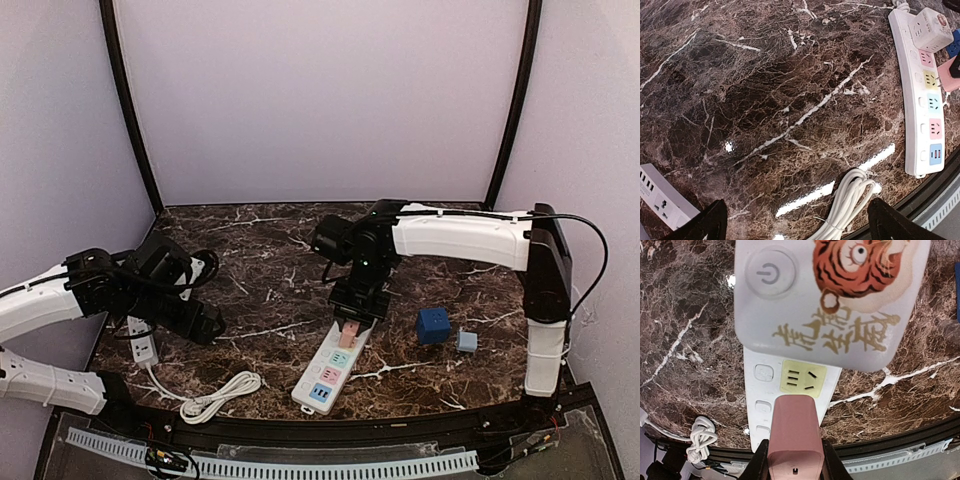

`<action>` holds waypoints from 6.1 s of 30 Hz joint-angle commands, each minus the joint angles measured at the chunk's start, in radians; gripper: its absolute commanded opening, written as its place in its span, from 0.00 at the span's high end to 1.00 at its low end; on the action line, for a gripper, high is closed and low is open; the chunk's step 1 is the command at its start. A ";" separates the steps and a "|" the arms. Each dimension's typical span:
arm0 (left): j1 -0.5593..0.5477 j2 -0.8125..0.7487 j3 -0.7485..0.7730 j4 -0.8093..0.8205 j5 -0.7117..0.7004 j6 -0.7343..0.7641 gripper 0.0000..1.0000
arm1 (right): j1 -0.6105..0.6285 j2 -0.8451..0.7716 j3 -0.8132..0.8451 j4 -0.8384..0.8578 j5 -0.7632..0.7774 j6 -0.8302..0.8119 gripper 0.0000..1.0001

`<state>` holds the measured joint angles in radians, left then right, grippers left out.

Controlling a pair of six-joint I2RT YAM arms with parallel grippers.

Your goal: Insert the plug

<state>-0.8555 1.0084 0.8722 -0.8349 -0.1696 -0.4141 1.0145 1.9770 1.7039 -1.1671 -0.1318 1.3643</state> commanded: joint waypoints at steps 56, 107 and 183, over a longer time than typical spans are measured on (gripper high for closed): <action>0.005 -0.248 -0.091 0.134 0.017 -0.016 0.01 | -0.006 0.057 -0.023 0.046 0.047 -0.013 1.00; 0.004 -0.274 -0.092 0.129 -0.010 -0.020 0.01 | 0.005 0.045 -0.003 0.042 0.099 0.045 1.00; 0.004 -0.263 -0.095 0.131 -0.012 -0.014 0.01 | 0.048 0.251 0.064 -0.014 0.049 0.007 1.00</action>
<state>-0.8555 0.7444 0.7799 -0.6884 -0.1761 -0.4328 1.0351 2.1307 1.8061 -1.2026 -0.0372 1.3926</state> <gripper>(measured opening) 0.987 0.243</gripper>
